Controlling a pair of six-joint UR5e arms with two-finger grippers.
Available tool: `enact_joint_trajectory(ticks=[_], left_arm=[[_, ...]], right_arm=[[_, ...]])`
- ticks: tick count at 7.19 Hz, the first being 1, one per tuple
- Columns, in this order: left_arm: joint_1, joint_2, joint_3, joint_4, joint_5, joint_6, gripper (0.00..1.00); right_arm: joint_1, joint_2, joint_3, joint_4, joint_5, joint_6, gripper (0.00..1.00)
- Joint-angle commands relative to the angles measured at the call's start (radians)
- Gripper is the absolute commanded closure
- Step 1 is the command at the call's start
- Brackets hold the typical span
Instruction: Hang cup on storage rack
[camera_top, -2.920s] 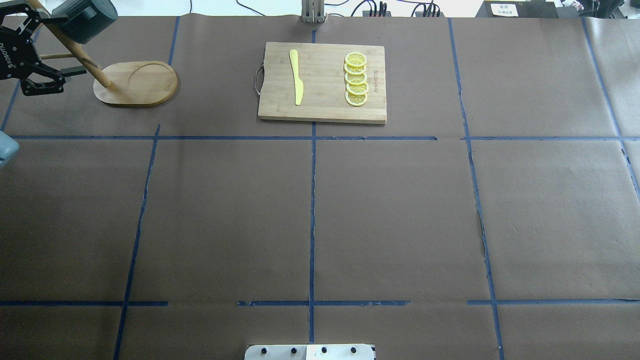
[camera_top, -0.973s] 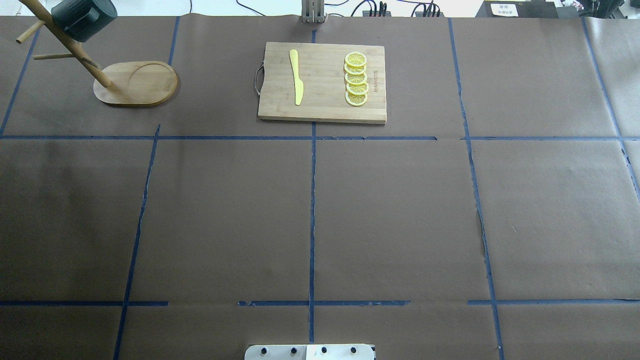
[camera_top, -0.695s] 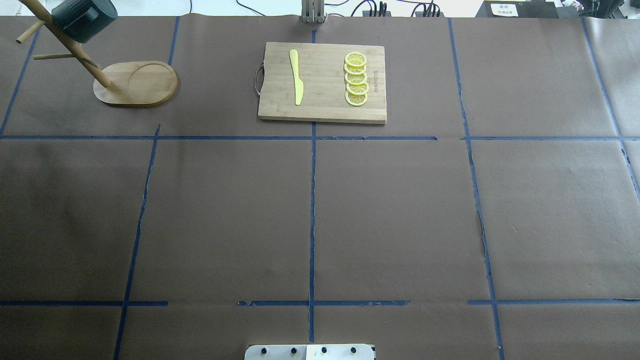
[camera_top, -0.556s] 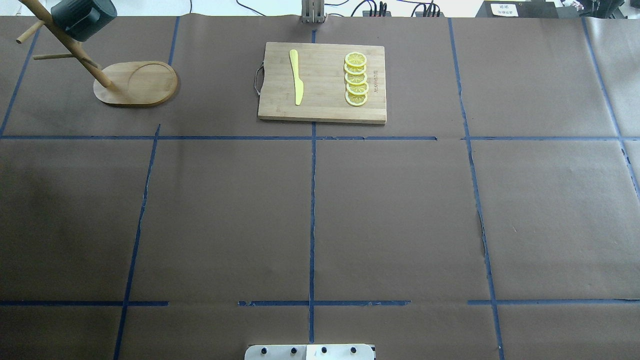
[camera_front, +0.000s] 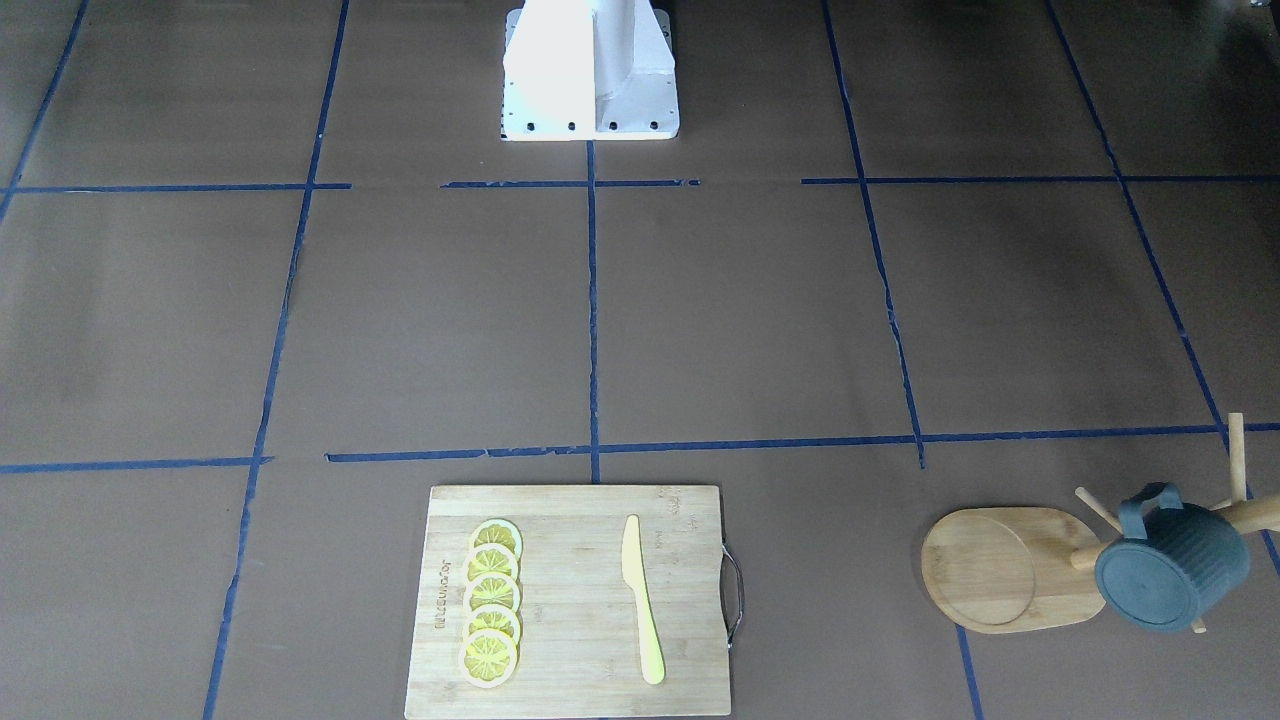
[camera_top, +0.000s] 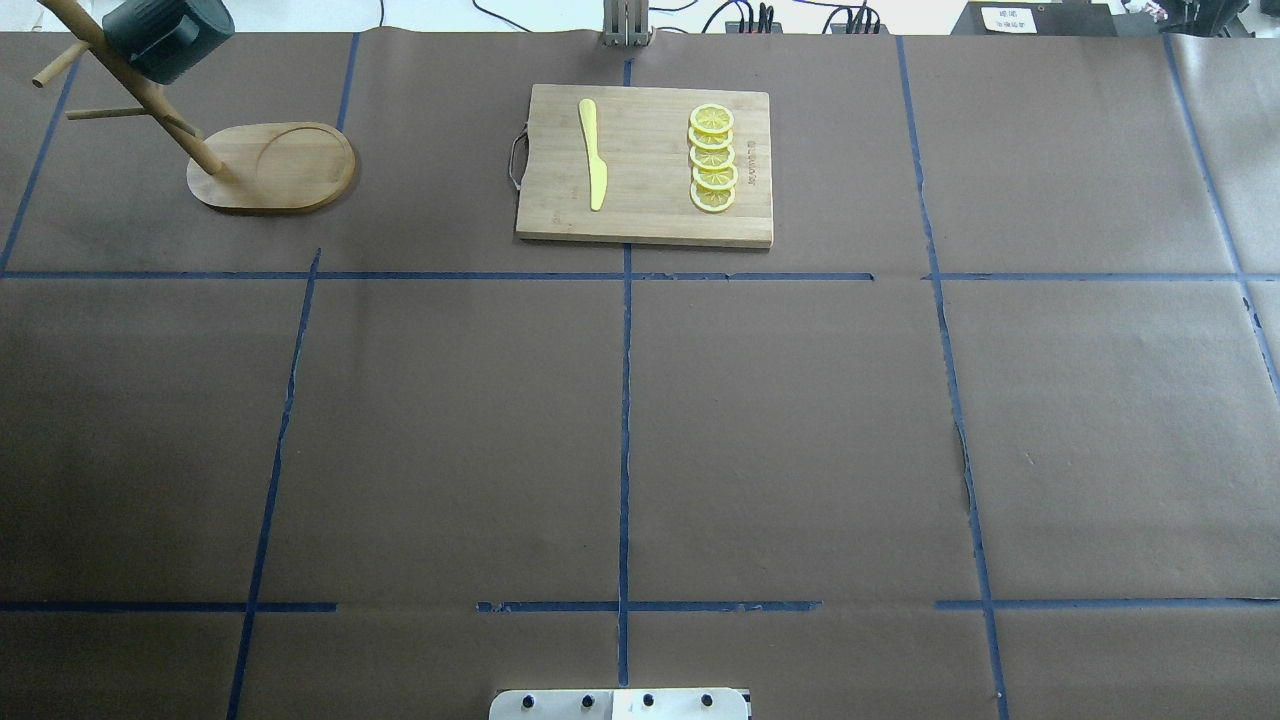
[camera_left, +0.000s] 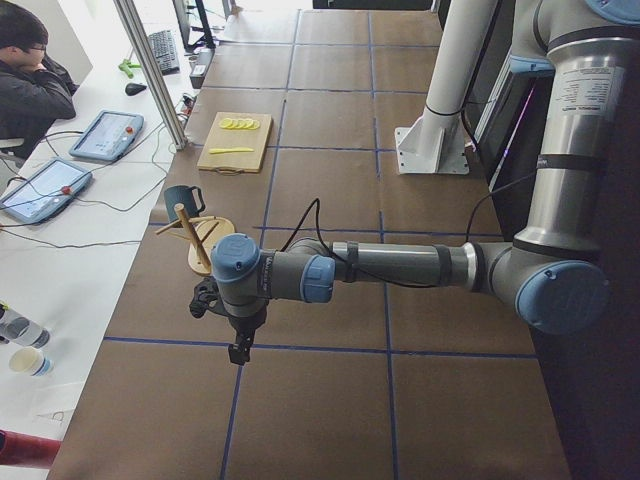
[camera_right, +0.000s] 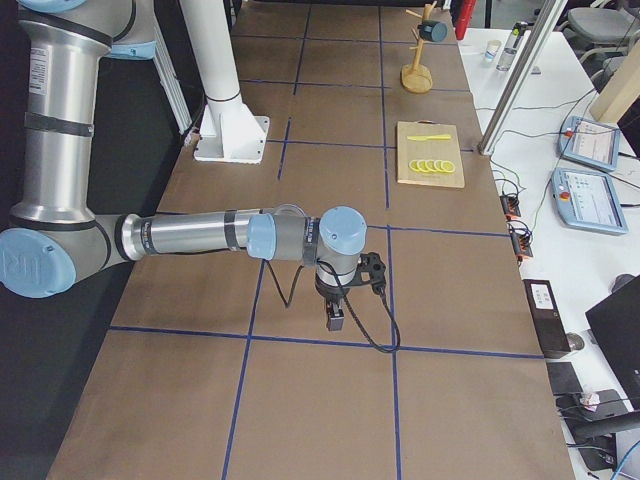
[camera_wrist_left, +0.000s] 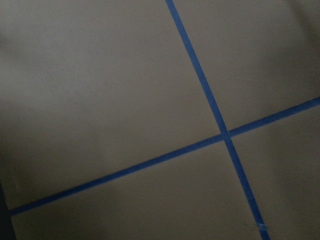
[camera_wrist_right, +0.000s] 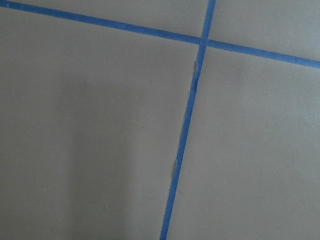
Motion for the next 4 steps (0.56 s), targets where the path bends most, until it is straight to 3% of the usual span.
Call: enact_joint_trajectory(ticks=[1, 2, 3, 4], left_arm=[[-0.033, 0.022, -0.037, 0.038, 0.015, -0.051, 0.0], [-0.027, 0.033, -0.041, 0.038, 0.118, -0.051, 0.0], [-0.012, 0.025, -0.044, 0.039, 0.132, -0.053, 0.0], [-0.013, 0.031, -0.045, 0.027, 0.079, -0.048, 0.0]], right_arm=[[0.0, -0.001, 0.001, 0.0, 0.001, 0.002, 0.0], [0.0, -0.001, 0.001, -0.002, 0.003, 0.002, 0.0], [0.0, -0.001, 0.001, -0.002, 0.003, 0.002, 0.0], [0.0, -0.001, 0.001, -0.002, 0.003, 0.002, 0.0]])
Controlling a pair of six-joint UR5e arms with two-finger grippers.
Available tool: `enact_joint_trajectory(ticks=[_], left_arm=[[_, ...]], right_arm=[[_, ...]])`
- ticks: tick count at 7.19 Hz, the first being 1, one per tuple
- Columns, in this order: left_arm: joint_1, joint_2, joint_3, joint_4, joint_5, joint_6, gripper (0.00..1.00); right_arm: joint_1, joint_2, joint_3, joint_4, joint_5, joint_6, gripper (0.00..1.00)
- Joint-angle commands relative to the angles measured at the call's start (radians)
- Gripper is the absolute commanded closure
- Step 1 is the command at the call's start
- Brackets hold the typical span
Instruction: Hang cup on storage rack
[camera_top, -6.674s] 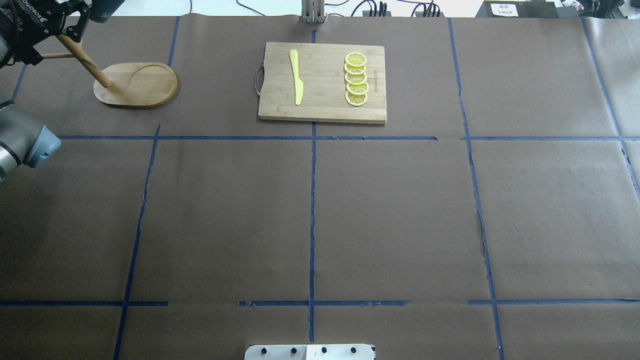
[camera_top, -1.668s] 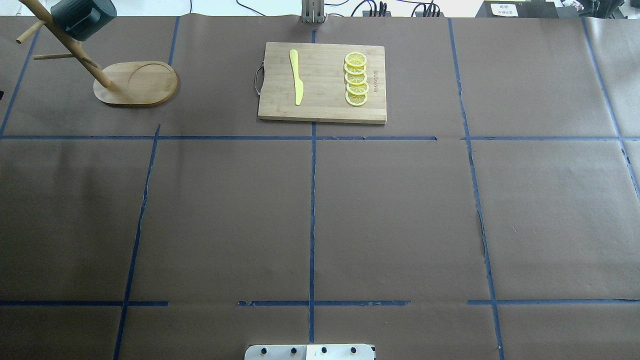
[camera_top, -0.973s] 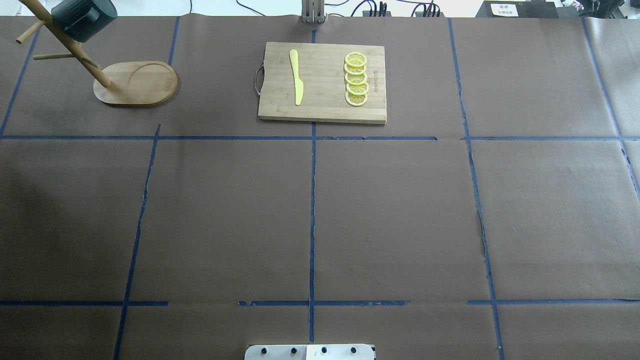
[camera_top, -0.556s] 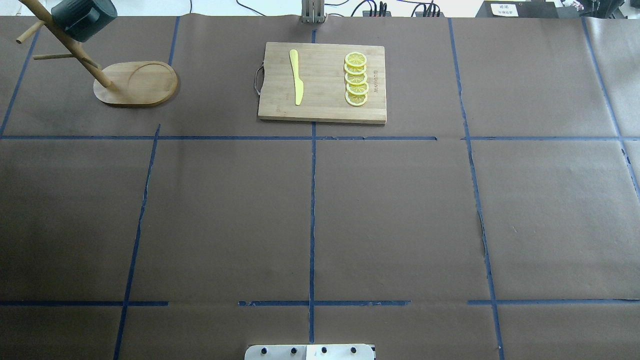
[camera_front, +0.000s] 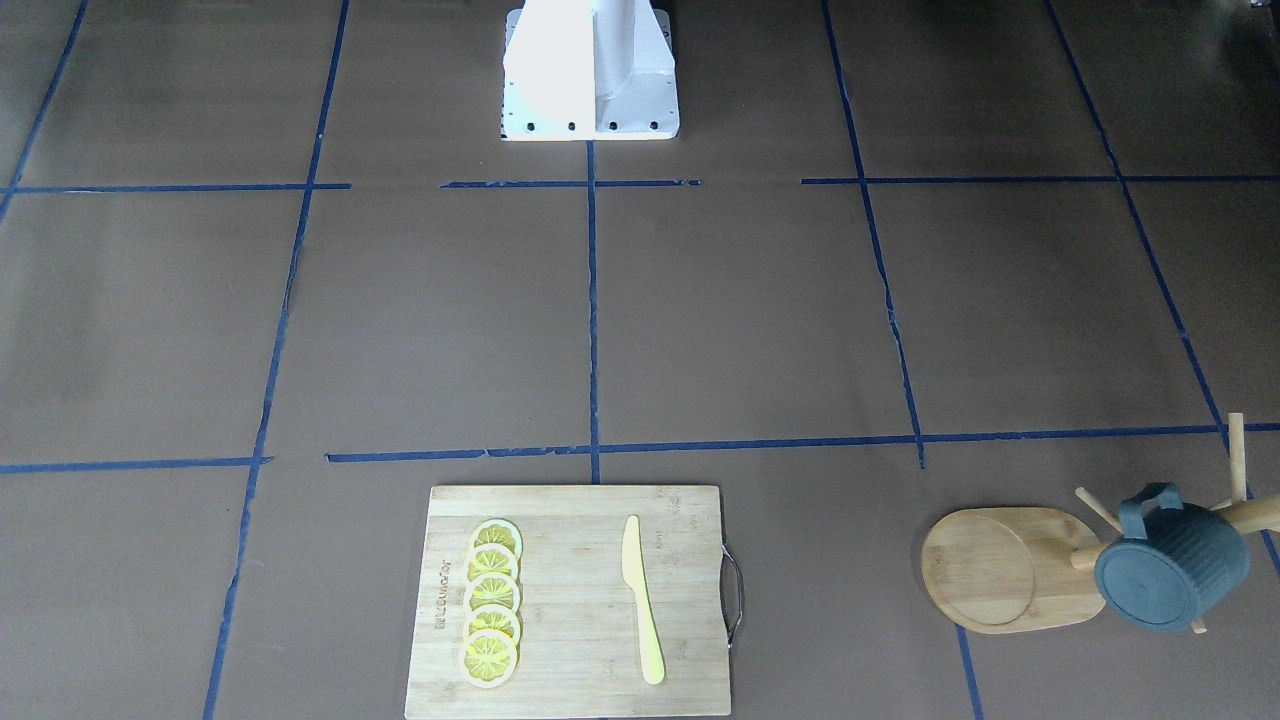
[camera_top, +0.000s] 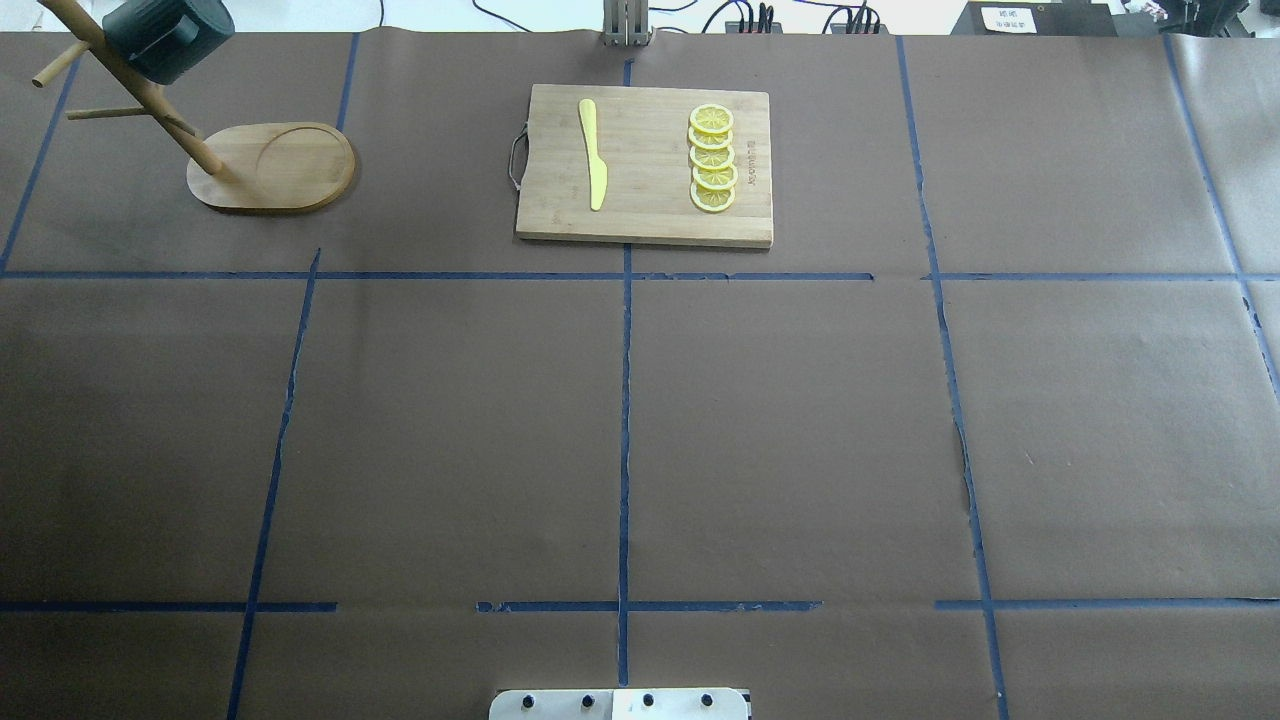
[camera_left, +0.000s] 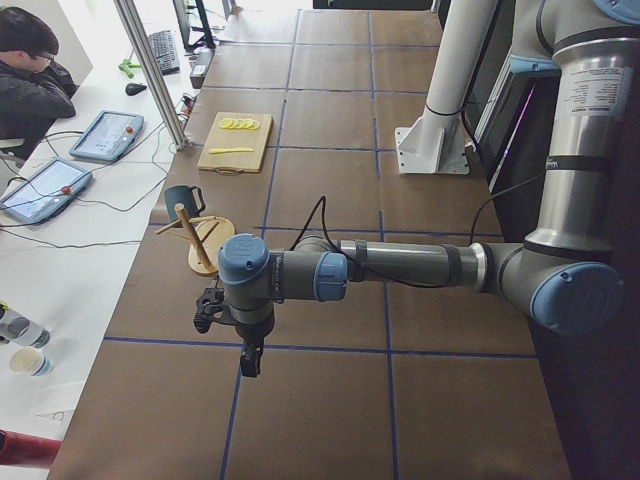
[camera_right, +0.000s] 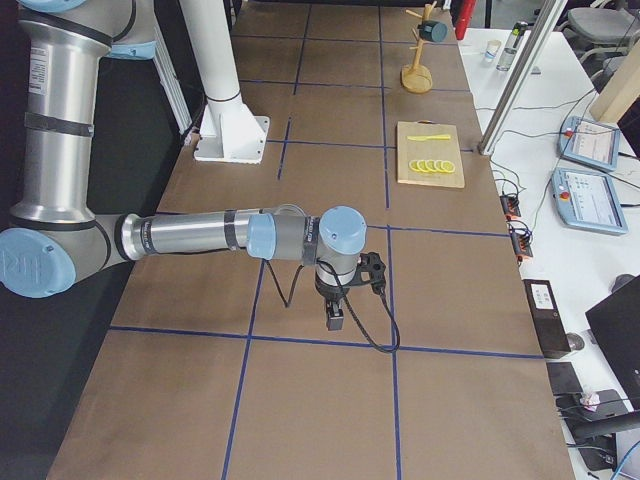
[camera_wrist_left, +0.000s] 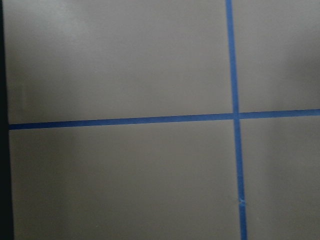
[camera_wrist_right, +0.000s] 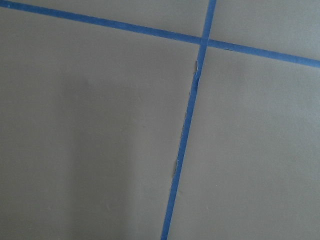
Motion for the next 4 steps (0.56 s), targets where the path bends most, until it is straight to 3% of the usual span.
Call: enact_joint_trajectory(ticks=[1, 4], left_arm=[[0.005, 0.022, 0.014, -0.01, -0.088, 0.008, 0.0], [0.007, 0.056, 0.007, -0.007, -0.142, 0.011, 0.0]], right_arm=[[0.0, 0.0, 0.0, 0.0, 0.0, 0.0, 0.0], [0.0, 0.0, -0.001, 0.001, -0.004, -0.002, 0.0]])
